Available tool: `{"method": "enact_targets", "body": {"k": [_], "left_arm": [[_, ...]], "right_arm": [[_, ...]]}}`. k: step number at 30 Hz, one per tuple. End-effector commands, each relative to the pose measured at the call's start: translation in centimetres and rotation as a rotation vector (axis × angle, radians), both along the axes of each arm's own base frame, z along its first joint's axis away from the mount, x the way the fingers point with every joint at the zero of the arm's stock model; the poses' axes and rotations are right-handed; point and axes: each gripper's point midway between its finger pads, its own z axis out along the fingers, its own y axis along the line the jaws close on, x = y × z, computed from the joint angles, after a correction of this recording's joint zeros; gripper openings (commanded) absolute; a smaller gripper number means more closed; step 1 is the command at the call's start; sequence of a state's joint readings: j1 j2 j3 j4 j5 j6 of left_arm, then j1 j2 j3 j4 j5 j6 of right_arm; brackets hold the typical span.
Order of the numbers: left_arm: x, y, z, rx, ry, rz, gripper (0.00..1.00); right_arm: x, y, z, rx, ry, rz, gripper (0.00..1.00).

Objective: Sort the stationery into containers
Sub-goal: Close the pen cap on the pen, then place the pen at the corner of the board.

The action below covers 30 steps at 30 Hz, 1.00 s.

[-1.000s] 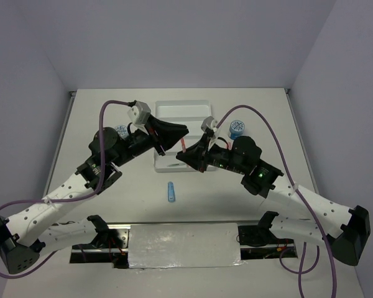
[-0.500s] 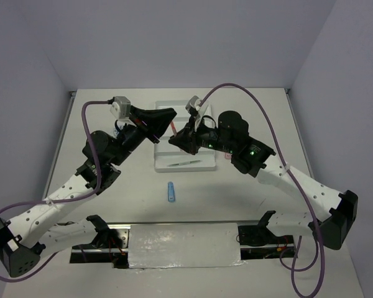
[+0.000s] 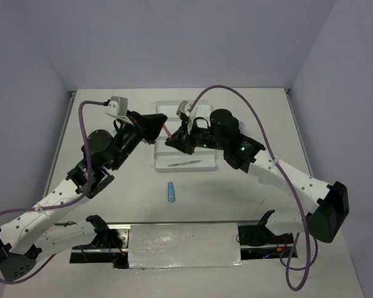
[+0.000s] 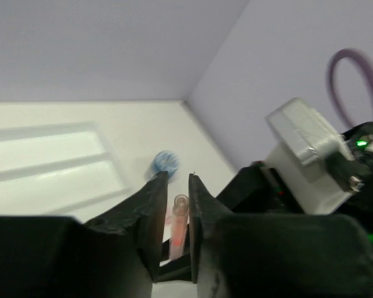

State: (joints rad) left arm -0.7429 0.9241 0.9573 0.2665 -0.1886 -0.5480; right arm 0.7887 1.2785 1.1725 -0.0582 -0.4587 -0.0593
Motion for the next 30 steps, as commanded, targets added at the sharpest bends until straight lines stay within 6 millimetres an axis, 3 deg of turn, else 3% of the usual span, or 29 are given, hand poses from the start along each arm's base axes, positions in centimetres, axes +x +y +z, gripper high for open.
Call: {"method": "enact_targets", "body": {"k": [1, 2, 3, 4, 5, 7, 8, 10, 11, 12, 13, 14, 16, 20, 25, 30], "left_arm": [[0.9, 4.0, -5.3, 0.175, 0.238, 0.215, 0.35], [0.8, 4.9, -3.1, 0.138, 0.214, 0.246, 0.53], [0.8, 5.5, -2.3, 0.13, 0.203, 0.269, 0.89], [0.6, 6.0, -1.1, 0.116, 0.182, 0.285, 0.99], [0.5, 7.3, 0.7, 0.084, 0.165, 0.336, 0.99], [-0.1, 8.8, 2.3, 0.068, 0.15, 0.378, 0.99], [-0.4, 10.2, 3.8, 0.032, 0.144, 0.427, 0.99], [-1.3, 12.1, 4.9, 0.009, 0.14, 0.476, 0.99], [-1.7, 13.2, 4.9, 0.021, 0.145, 0.511, 0.99], [-2.6, 14.3, 5.3, 0.007, 0.132, 0.523, 0.99], [-3.0, 14.9, 5.2, 0.011, 0.129, 0.532, 0.99], [-3.2, 15.2, 4.1, 0.036, 0.143, 0.541, 0.99], [-4.1, 16.5, 3.4, 0.024, 0.149, 0.566, 0.99], [-4.7, 17.0, 0.1, 0.062, 0.192, 0.566, 0.99], [-4.2, 14.9, -3.7, 0.179, 0.252, 0.489, 0.99], [-4.1, 14.1, -6.1, 0.252, 0.303, 0.457, 0.99]], "right_arm": [[1.0, 0.4, 1.1, 0.079, -0.218, 0.031, 0.0], [1.2, 0.5, -0.6, 0.043, -0.192, 0.027, 0.0], [1.2, 0.6, -1.8, 0.012, -0.179, 0.037, 0.0], [1.3, 0.6, -2.7, -0.02, -0.181, 0.045, 0.0], [1.6, 0.7, -5.1, -0.085, -0.138, 0.052, 0.0], [3.1, 0.5, -7.3, -0.176, -0.131, 0.009, 0.0], [4.0, 0.4, -9.9, -0.256, -0.087, -0.005, 0.0], [6.7, -0.2, -11.5, -0.37, -0.113, -0.091, 0.0], [7.4, -0.9, -15.4, -0.495, -0.063, -0.103, 0.0], [8.9, -2.0, -16.4, -0.584, -0.085, -0.157, 0.0], [9.8, -1.8, -16.2, -0.621, -0.1, -0.162, 0.0], [10.0, -2.6, -18.9, -0.716, -0.07, -0.154, 0.0], [10.5, -2.6, -19.4, -0.769, -0.091, -0.136, 0.0], [11.2, -3.4, -21.0, -0.826, -0.124, -0.139, 0.0], [12.3, -5.2, -23.1, -0.929, -0.106, -0.159, 0.0], [11.5, -5.7, -24.1, -0.914, -0.058, -0.159, 0.04]]}}
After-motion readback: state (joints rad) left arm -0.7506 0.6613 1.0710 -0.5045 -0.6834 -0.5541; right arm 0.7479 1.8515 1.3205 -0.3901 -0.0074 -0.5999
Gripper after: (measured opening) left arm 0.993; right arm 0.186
